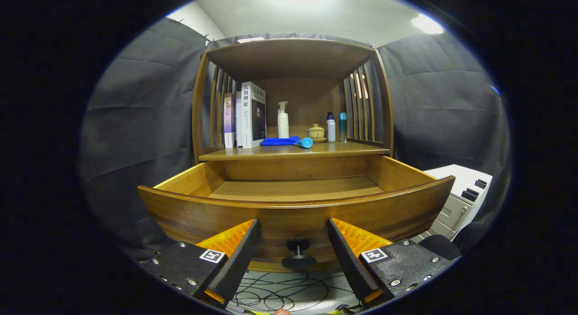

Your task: Pull open the drawer, take out the items inside it, and place them on the countertop above the cabinet.

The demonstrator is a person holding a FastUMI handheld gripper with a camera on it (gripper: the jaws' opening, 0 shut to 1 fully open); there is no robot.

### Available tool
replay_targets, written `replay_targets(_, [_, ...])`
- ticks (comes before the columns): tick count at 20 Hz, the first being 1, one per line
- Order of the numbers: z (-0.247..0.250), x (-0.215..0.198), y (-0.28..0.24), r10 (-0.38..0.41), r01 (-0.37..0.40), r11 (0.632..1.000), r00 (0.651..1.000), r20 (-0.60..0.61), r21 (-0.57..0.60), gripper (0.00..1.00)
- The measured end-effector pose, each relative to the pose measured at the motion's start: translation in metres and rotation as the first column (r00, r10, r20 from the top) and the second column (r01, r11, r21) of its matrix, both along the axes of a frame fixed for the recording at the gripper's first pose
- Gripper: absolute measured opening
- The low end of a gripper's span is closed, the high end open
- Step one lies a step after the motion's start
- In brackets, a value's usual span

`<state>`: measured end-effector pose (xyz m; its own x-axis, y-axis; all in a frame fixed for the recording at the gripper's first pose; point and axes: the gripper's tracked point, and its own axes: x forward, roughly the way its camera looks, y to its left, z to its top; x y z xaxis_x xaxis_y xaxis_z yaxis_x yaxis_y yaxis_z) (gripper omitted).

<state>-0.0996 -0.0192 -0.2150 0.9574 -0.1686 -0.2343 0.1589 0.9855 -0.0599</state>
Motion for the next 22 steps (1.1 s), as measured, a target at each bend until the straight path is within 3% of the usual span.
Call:
replay_targets(13, [-0.014, 0.017, 0.0, 0.034, -0.031, 0.999, 0.998, -0.054, 0.044, 0.95])
replay_targets(22, [-0.009, 0.059, -0.006, 0.034, -0.032, 0.999, 0.998, -0.054, 0.04, 0.95])
